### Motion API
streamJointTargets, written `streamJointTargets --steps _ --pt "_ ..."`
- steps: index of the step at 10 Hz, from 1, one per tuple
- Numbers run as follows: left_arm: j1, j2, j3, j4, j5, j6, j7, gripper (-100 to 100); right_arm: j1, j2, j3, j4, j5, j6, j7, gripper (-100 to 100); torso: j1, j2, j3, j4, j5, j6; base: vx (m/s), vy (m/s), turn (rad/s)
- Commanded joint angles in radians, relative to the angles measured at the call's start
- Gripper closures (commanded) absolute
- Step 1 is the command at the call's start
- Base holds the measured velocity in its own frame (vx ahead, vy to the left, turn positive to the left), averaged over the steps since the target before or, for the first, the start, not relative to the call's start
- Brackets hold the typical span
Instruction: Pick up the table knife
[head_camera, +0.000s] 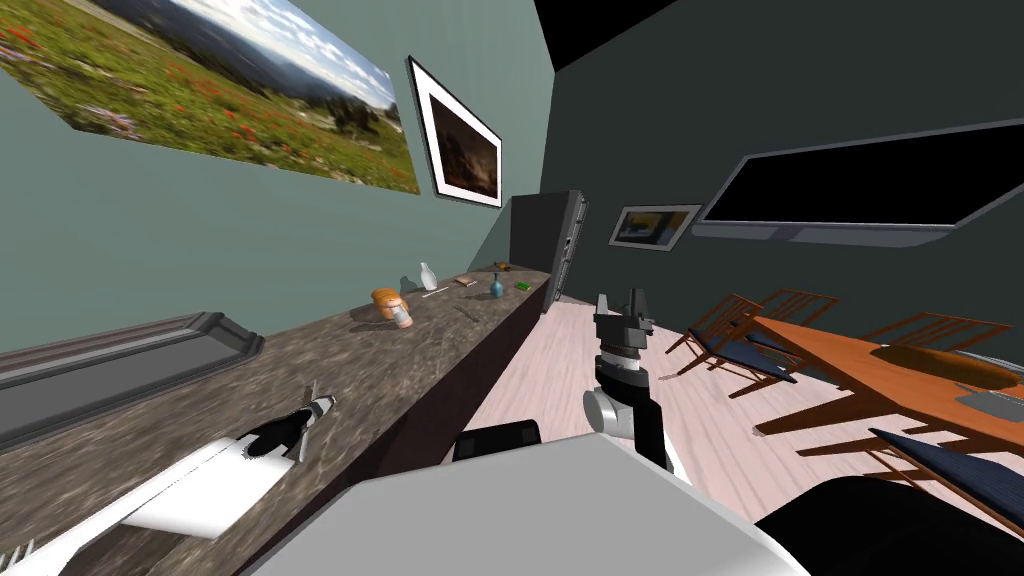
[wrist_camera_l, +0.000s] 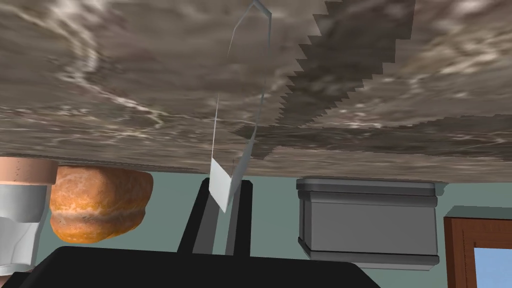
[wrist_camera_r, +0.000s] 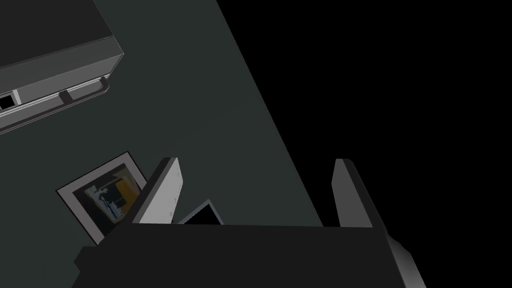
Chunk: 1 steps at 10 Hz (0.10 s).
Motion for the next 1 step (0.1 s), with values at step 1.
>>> streamJointTargets --steps 1 --pt "0.0 0.0 0.0 0.0 0.0 0.0 0.0 0 0.0 0.0 0.0 0.0 0.0 0.0 0.0 0 0.0 0.0 0.0 0.0 0.0 0.0 0.0 0.0 0.0"
